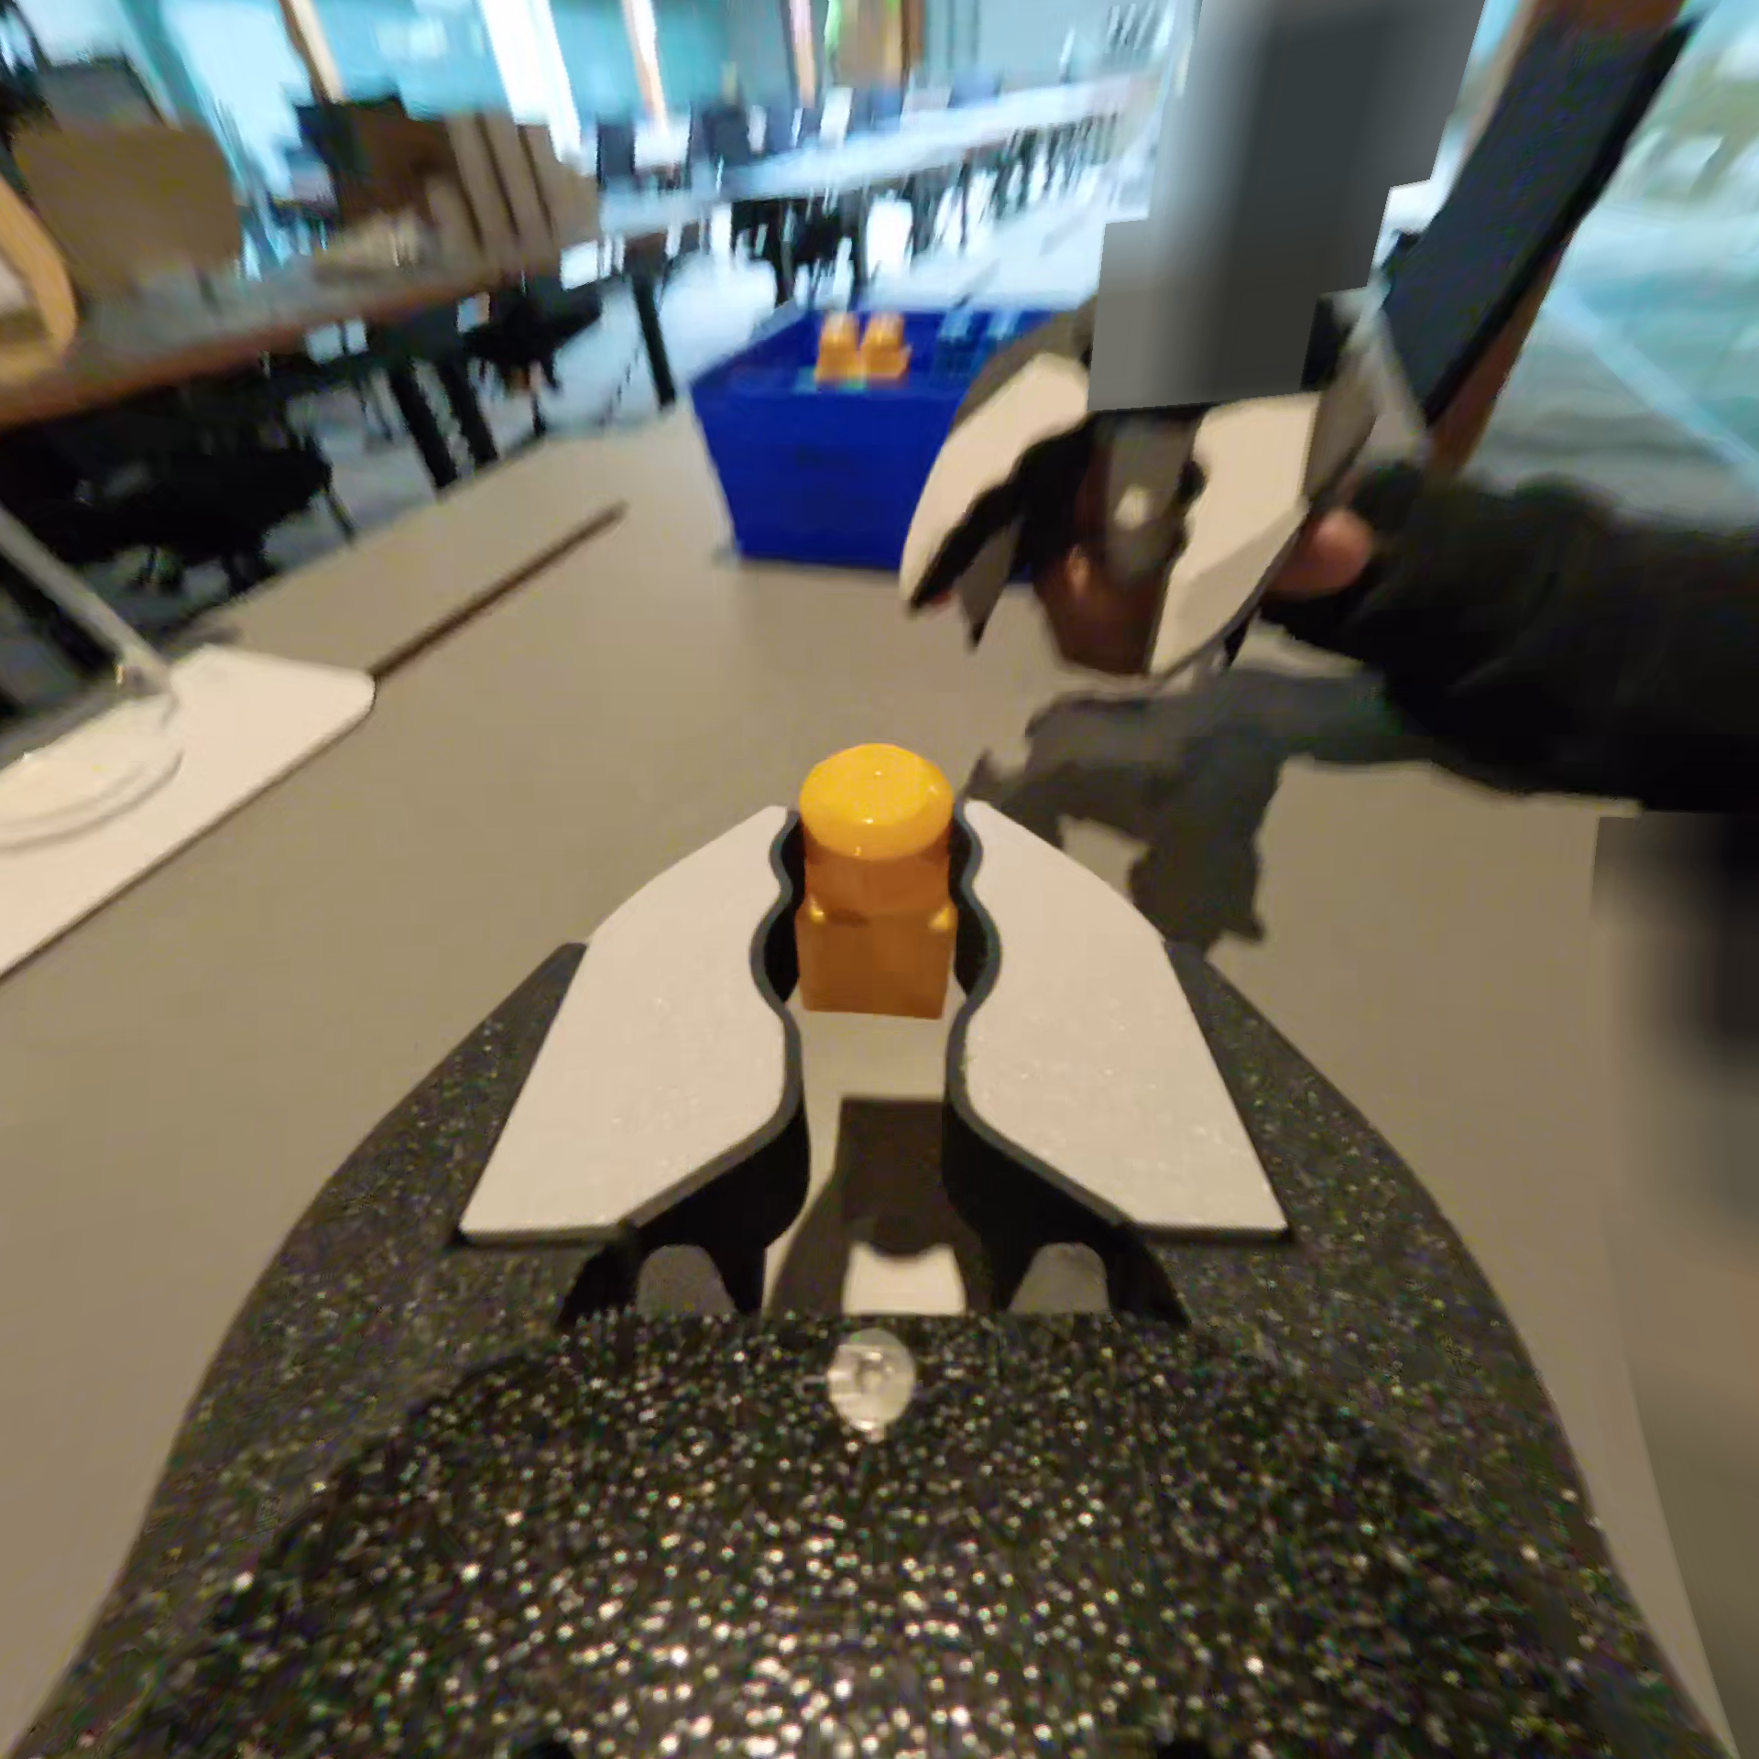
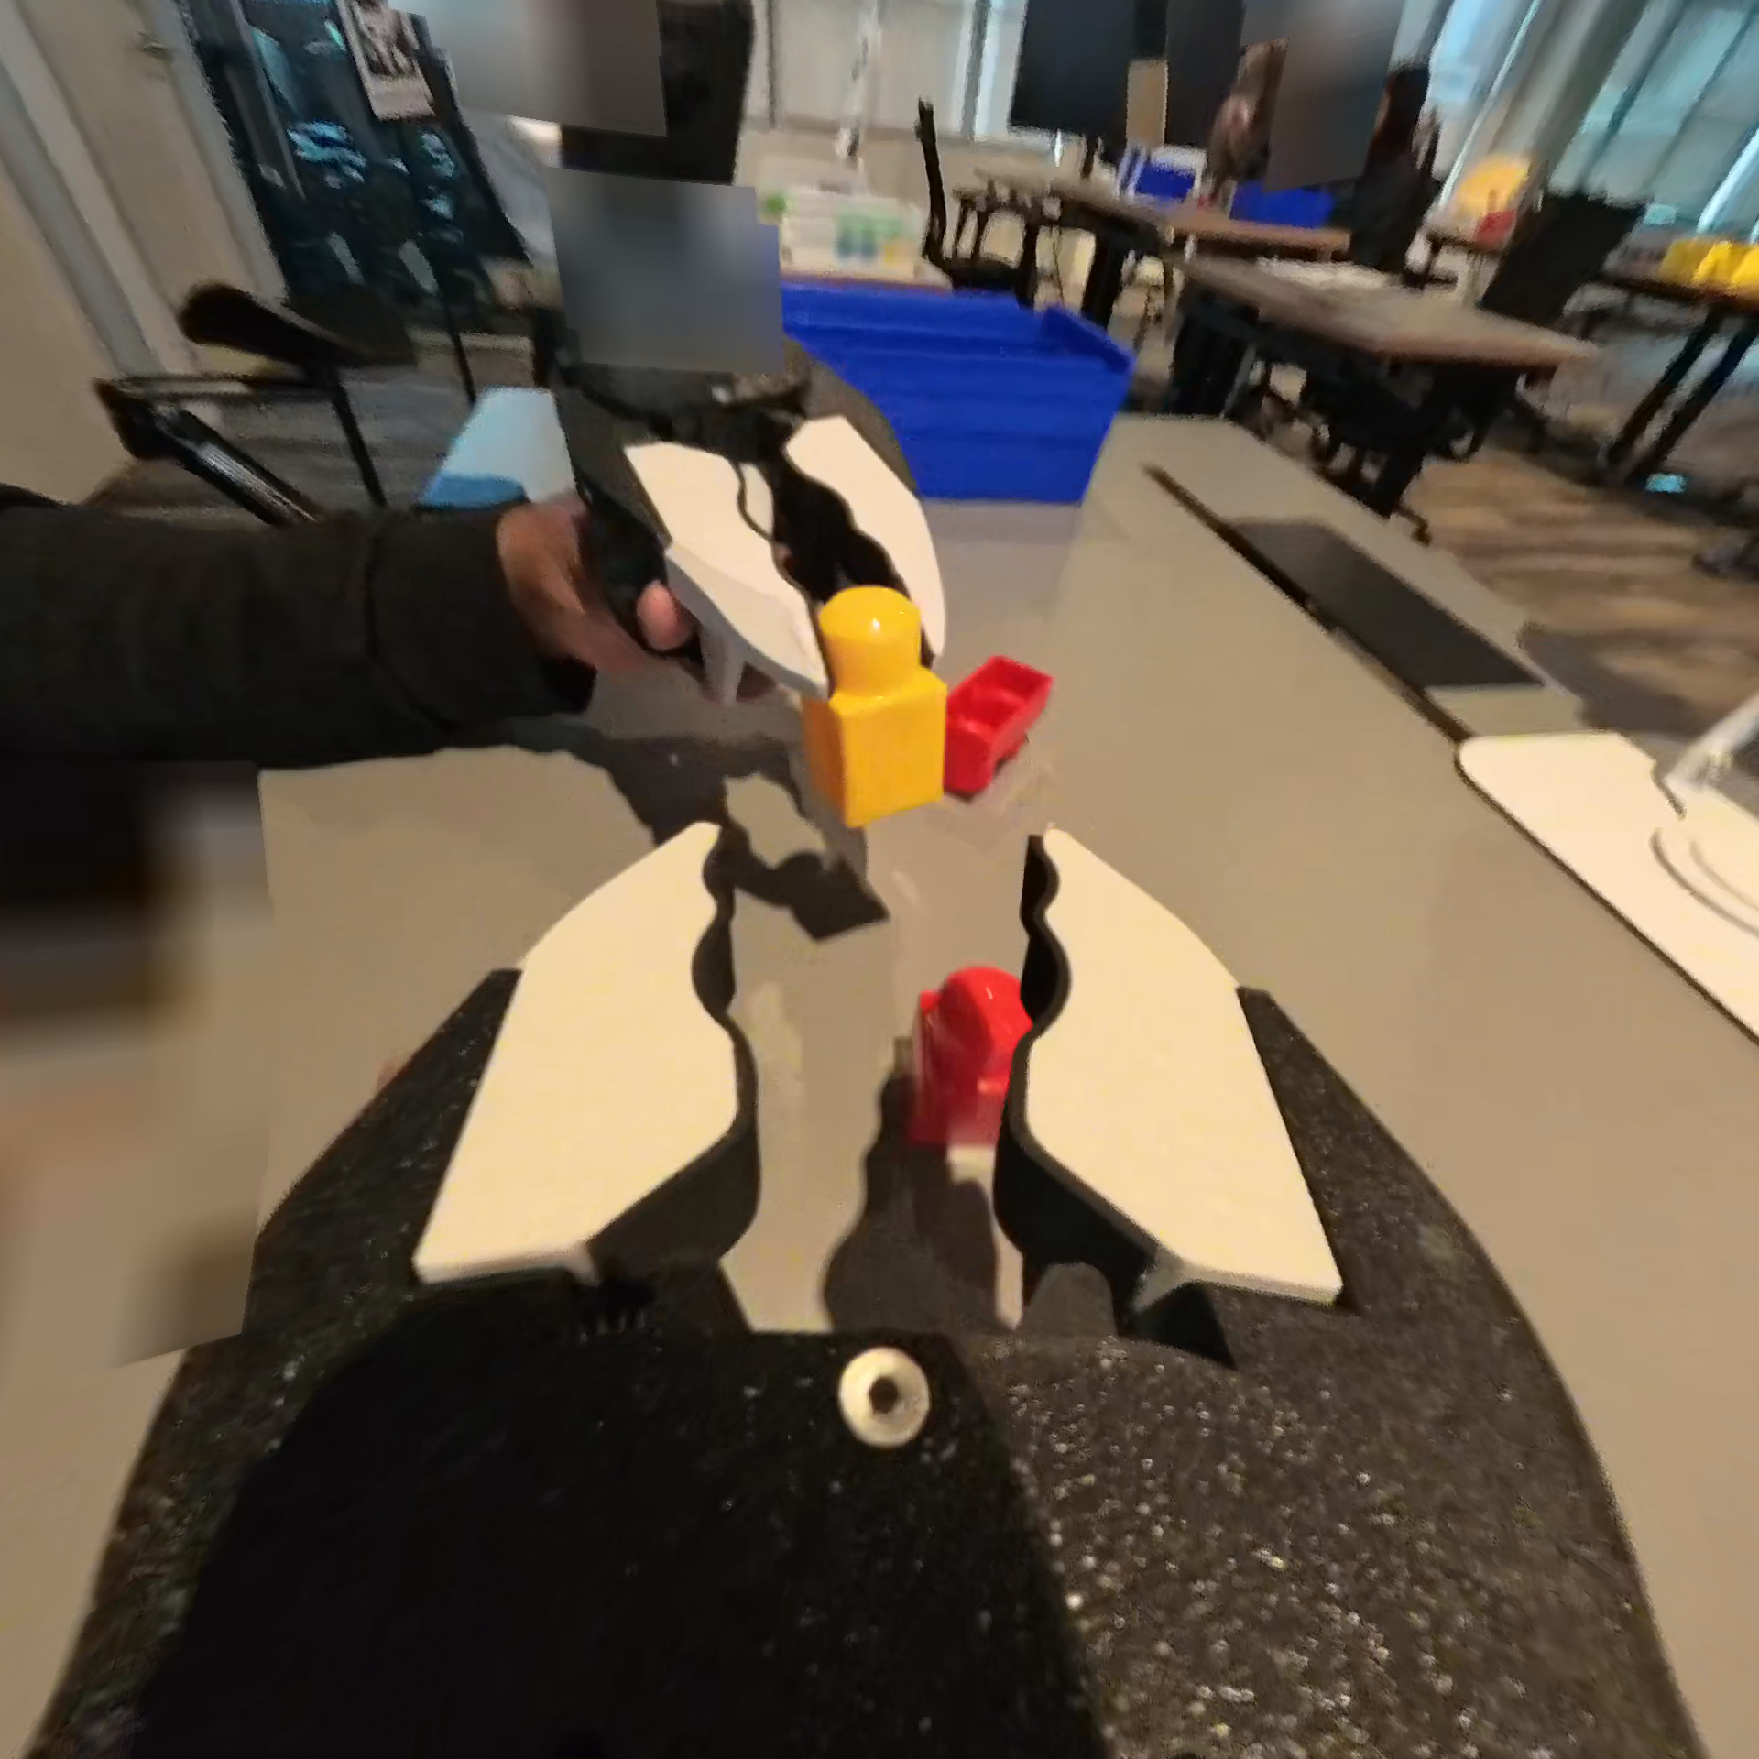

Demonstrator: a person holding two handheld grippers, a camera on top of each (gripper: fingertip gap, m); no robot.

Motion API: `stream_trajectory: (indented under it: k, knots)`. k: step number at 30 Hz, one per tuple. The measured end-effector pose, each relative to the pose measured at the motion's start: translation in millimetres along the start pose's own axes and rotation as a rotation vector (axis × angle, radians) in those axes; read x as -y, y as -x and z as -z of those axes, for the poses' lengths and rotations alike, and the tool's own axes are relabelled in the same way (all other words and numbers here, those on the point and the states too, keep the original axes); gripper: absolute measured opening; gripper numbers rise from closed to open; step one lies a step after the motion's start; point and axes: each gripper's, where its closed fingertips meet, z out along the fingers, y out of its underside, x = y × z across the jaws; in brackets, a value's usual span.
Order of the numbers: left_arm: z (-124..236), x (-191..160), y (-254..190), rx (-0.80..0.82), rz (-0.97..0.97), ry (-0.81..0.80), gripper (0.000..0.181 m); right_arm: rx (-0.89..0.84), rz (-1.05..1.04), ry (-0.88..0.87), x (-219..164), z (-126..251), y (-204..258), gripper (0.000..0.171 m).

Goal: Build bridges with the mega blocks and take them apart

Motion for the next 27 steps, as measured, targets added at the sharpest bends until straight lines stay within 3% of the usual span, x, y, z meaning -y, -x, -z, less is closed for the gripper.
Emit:
stream_trajectory:
  k: [3, 11, 18, 27]
  knots:
    - [-7.0, -26.8, 5.9, 0.008, 0.003, 0.139, 0.028, -0.013, -0.043, 0.104, -24.7, 5.6, -11.5, 0.061]
    - [-22.2, -53.5, -2.7, -0.057, 0.004, 0.259, 0.028, 0.071, -0.117, 0.262, -65.4, 7.4, -7.6, 0.074]
    - [-31.2, -65.0, -4.2, -0.068, 0.005, 0.301, 0.028, 0.088, -0.096, 0.315, -74.9, -0.7, -1.3, 0.072]
    - [-45.0, -62.4, 3.1, -0.037, 0.008, 0.279, 0.028, -0.085, -0.054, 0.465, -102.5, -10.7, -27.1, 0.061]
